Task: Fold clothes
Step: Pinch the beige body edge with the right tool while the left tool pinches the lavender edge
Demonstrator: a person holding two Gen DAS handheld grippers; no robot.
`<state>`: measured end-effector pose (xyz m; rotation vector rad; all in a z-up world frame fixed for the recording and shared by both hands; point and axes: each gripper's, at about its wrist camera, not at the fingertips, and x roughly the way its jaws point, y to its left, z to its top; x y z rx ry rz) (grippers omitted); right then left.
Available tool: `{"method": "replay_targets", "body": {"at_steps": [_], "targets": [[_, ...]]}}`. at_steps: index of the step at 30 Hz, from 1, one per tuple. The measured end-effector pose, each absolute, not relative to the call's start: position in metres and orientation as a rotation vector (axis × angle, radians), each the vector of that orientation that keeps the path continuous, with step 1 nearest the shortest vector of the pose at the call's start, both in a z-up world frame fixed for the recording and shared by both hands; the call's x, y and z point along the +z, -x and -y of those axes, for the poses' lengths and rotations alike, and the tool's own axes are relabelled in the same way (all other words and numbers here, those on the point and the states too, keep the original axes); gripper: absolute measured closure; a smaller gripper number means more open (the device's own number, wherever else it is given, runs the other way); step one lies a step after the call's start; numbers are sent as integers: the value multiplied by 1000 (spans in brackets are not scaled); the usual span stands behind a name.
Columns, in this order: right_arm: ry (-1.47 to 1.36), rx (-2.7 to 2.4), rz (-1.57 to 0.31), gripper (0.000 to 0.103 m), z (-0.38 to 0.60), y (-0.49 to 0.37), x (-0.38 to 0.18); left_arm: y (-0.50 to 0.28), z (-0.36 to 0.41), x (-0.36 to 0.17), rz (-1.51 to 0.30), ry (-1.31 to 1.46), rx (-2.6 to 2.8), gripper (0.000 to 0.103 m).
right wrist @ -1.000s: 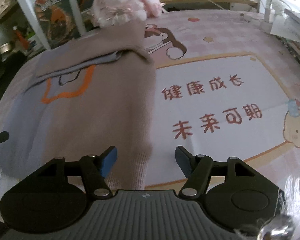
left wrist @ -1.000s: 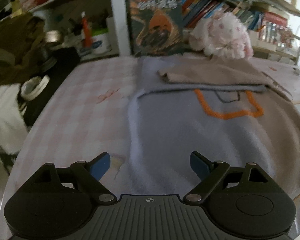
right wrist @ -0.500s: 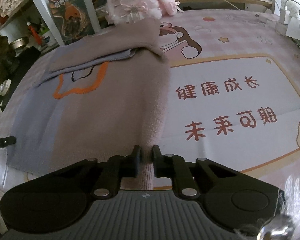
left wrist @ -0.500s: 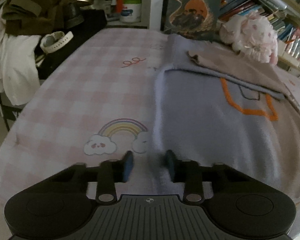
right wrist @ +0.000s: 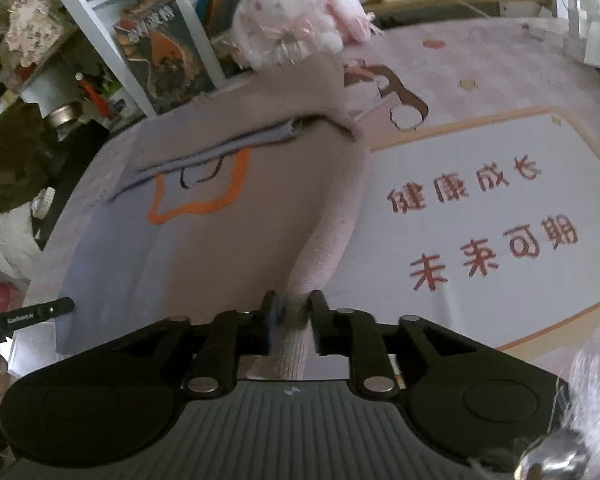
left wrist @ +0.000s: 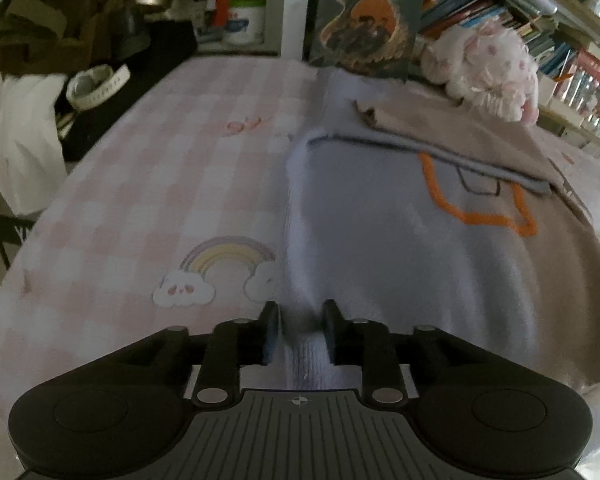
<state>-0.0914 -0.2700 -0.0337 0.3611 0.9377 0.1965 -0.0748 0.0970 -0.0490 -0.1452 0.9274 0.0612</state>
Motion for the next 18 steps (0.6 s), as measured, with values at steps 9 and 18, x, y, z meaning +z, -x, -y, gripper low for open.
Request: {"method": "replay_targets", "body": {"at_steps": [9,18], "targets": [[-365,174,-975,91,263,82,-48,69,-106,-51,-906,217,48,88],[-342,138,-899,94,277,105,-35,70,-99,-46,-907,236,-13,98]]}}
